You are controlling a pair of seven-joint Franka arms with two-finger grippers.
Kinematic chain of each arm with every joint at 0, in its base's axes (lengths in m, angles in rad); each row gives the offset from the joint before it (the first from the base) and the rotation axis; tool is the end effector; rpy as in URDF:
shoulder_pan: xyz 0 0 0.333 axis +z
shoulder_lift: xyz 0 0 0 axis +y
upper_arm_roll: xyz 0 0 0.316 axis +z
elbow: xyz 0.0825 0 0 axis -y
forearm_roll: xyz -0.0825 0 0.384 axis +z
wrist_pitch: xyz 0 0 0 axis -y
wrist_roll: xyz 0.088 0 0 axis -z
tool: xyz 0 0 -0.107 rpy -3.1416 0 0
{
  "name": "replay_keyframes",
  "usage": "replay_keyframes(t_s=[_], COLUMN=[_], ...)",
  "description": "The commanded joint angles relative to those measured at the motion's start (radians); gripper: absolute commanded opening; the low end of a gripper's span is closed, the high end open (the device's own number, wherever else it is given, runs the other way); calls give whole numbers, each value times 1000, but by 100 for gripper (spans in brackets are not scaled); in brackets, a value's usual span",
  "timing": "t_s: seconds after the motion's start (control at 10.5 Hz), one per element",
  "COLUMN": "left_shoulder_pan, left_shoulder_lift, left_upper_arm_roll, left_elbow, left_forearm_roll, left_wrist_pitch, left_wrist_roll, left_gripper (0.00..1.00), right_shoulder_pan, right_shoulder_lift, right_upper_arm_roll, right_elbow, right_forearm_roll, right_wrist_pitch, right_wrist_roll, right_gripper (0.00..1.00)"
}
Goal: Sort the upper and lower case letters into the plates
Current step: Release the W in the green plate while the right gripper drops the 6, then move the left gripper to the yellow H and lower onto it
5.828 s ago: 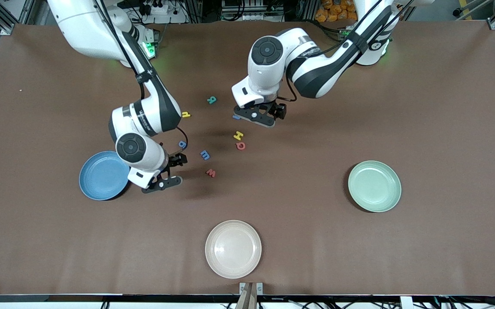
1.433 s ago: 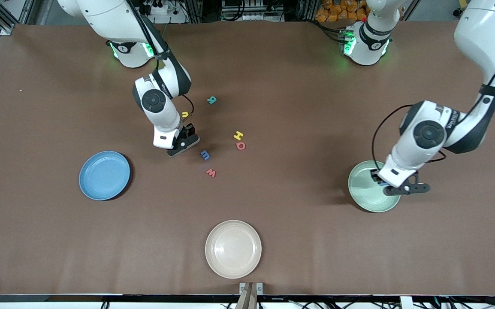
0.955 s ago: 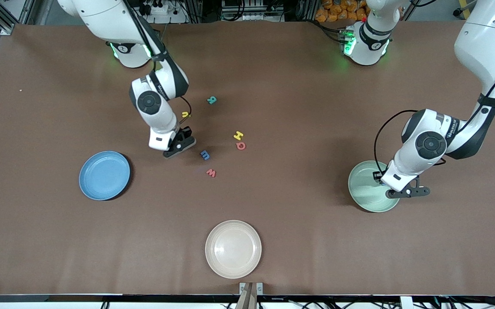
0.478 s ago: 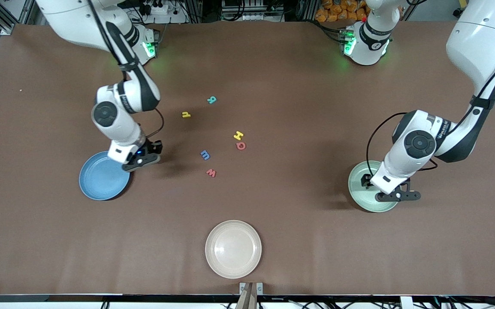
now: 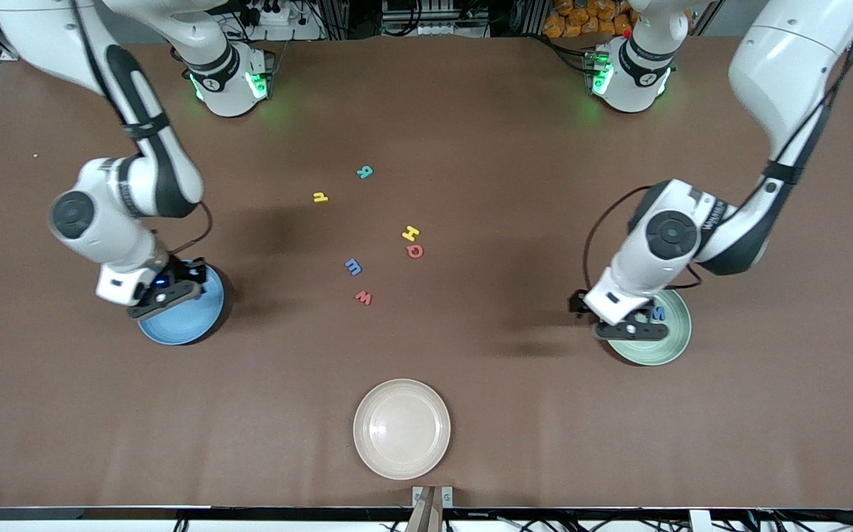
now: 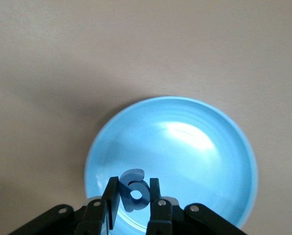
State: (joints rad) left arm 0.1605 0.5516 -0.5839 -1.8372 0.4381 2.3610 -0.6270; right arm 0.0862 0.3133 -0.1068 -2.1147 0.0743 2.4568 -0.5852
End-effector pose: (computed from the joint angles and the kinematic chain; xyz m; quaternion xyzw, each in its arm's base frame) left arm 0.6070 -0.2349 0.2774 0.9988 -0.0086 0.0464 0.0105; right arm 0.5806 -0.0111 0.2685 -0.9671 -0.2539 -0.0172 0.0025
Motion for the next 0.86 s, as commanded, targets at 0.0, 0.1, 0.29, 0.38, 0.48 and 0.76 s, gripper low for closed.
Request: replay_keyframes(t_s=[0.0, 0.1, 0.29, 0.38, 0.48, 0.76], left_shoulder_pan=[-126, -218, -352, -401, -456, -588], left_shoulder_lift=[-30, -30, -13, -6, -1, 60], left_upper_arm_roll=[56, 106, 145, 153, 173, 202], left_elbow=[22, 36, 87, 98, 99, 130], left_forearm_roll=[-71, -105, -145, -150, -151, -168], left_wrist_pitch=[-5, -5, -5, -6, -6, -6], left_wrist_roll=[-132, -220, -446, -556, -659, -912], left_gripper=[100, 100, 100, 100, 100, 100], right_shoulder_pan=[-32, -37, -78, -83, -83, -71], right_shoulder_lift=[36, 52, 96, 115, 119, 153], right_upper_arm_roll=[15, 13, 16, 16, 16, 18], right_elbow=[103, 135, 214, 252, 269, 288], right_forearm_roll=[-4, -4, -1, 1, 7, 15], right_wrist_pitch=[-56, -59, -125, -169, -188, -177], right_wrist_roll=[-50, -47, -100, -125, -125, -114], right_gripper=[5, 83, 100, 100, 100, 100])
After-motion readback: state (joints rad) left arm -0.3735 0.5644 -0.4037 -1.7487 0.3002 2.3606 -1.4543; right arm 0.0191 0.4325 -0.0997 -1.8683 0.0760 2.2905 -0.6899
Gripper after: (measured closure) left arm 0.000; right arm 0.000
